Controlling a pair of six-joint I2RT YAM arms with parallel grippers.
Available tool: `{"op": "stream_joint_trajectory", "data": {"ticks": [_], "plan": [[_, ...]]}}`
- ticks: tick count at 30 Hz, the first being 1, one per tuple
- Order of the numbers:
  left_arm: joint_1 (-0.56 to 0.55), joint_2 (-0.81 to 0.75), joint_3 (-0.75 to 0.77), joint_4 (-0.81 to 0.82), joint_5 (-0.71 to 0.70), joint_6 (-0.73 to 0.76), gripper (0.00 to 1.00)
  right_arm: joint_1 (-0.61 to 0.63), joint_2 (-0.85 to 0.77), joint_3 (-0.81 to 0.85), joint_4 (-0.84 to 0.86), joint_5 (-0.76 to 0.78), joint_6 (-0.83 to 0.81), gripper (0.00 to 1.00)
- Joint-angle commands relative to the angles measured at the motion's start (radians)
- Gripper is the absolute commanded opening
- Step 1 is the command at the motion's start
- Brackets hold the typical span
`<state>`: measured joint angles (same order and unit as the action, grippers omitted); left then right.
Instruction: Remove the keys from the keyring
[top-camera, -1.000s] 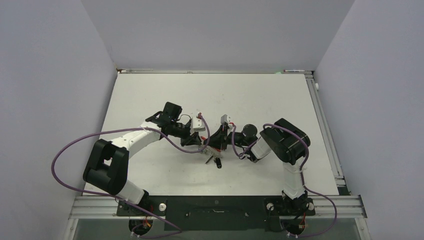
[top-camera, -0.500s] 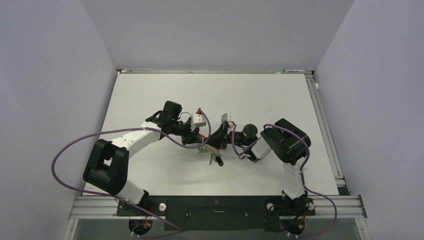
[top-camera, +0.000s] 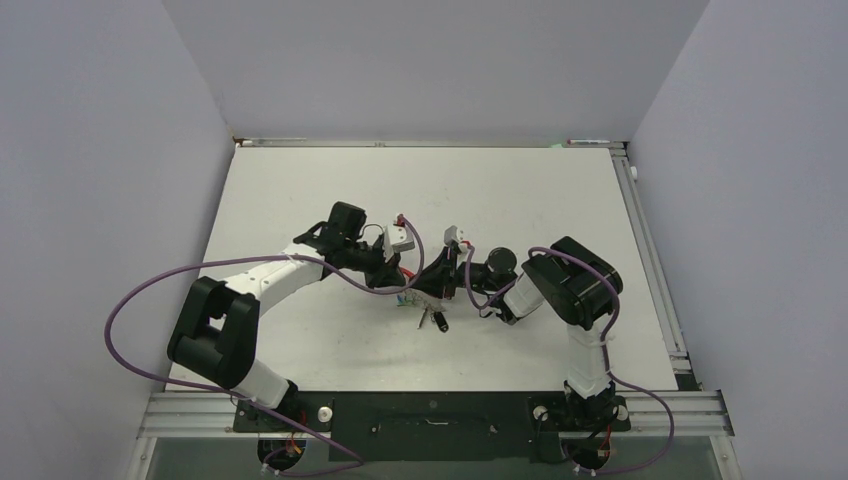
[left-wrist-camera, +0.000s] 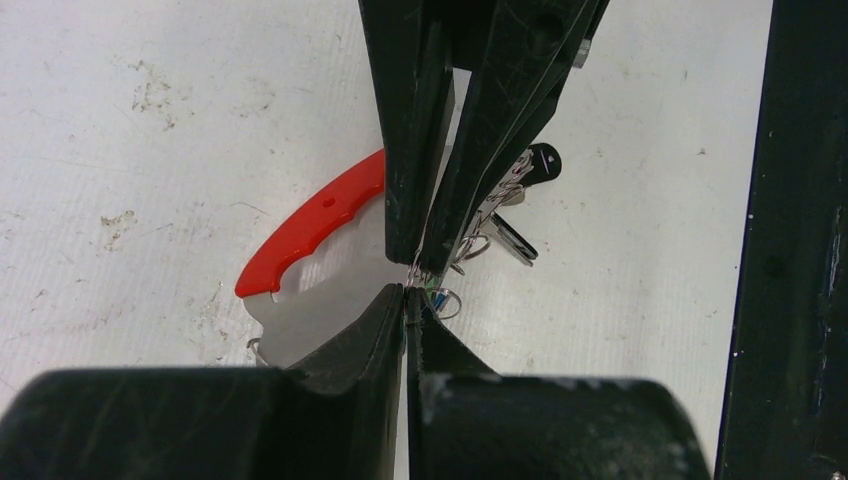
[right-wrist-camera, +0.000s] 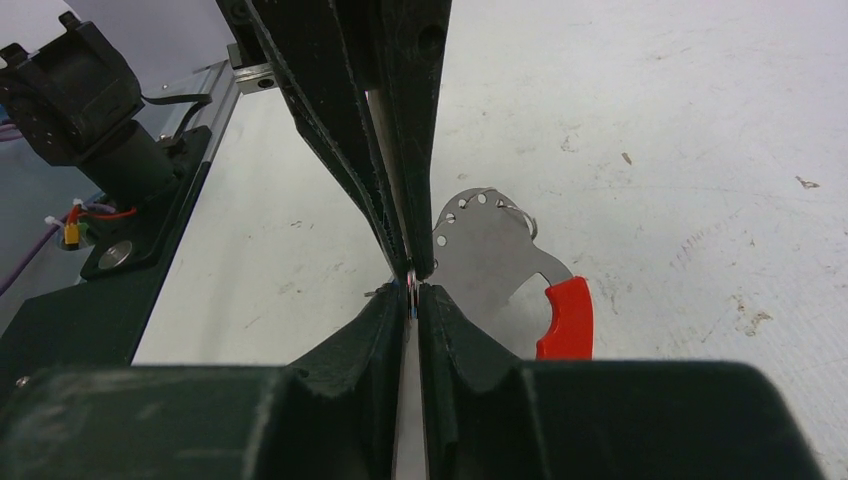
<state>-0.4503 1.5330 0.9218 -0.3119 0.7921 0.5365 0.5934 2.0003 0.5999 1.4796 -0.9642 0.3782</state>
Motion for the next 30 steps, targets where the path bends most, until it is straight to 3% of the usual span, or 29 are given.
{"op": "stream_joint_trajectory", "data": {"ticks": [1,10,13,17,30], "plan": [[-0.006,-0.019,0.025,-0.02,-0.034,0.037,0.0,-0.021,-0.057,0.003,0.302,-0.072,0.014,0.15],[-0.018,-0.008,0.064,-0.098,-0.021,0.146,0.0,-0.029,-0.022,0.033,0.306,-0.148,0.061,0.46],[-0.028,-0.003,0.079,-0.123,-0.042,0.187,0.0,-0.028,-0.018,0.049,0.268,-0.164,0.062,0.51],[-0.042,0.005,0.104,-0.163,-0.07,0.23,0.0,-0.014,-0.047,0.078,0.116,-0.178,-0.008,0.52],[-0.081,0.02,0.168,-0.255,-0.141,0.335,0.0,0.008,-0.127,0.114,-0.283,-0.175,-0.257,0.4]]}}
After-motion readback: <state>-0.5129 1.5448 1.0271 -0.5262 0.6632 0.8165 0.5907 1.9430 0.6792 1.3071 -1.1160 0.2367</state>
